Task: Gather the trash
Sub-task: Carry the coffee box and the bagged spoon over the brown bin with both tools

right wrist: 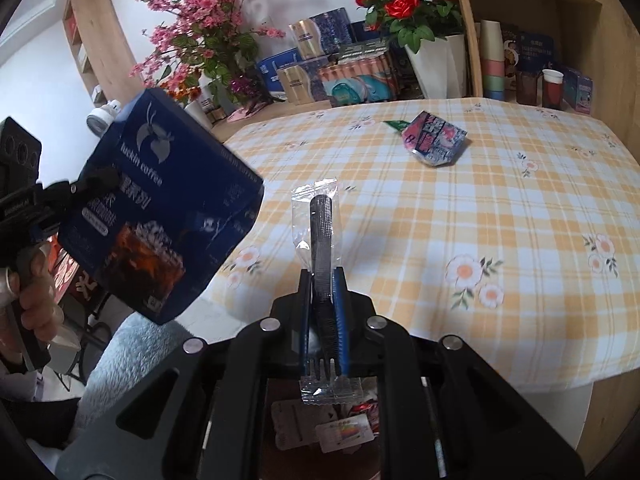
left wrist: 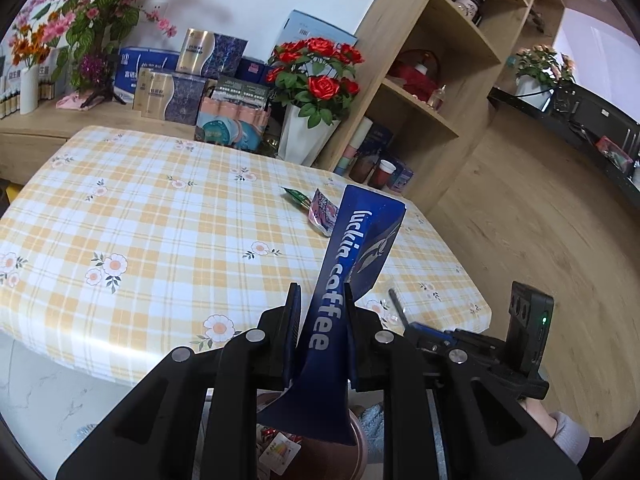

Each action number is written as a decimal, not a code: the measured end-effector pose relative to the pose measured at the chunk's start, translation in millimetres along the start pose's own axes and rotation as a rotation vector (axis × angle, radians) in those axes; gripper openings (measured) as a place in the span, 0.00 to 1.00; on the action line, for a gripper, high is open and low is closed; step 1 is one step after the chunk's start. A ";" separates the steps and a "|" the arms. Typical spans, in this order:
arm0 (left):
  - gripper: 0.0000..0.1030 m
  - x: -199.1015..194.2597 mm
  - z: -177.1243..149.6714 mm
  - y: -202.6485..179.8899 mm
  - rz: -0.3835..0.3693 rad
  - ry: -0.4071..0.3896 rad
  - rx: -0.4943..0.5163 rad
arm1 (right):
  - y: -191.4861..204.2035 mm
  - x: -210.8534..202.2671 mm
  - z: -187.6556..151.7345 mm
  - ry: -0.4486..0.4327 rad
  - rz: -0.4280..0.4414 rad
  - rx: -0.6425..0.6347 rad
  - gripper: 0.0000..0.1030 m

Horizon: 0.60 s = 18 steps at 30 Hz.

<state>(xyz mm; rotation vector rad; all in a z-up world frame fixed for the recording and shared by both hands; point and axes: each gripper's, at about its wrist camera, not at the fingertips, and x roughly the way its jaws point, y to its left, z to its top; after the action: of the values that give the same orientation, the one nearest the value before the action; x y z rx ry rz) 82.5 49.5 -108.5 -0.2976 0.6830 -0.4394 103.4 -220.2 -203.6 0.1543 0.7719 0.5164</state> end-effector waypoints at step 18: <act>0.18 -45.4 -17.8 -3.5 0.045 -0.058 0.011 | 25.2 -4.3 -46.7 0.114 0.034 -0.036 0.15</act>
<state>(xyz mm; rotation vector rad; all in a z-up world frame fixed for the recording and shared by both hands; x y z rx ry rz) 38.3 66.2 -95.8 -0.2831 0.6294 -0.3904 58.4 -202.9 -226.1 0.1055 0.8722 0.5744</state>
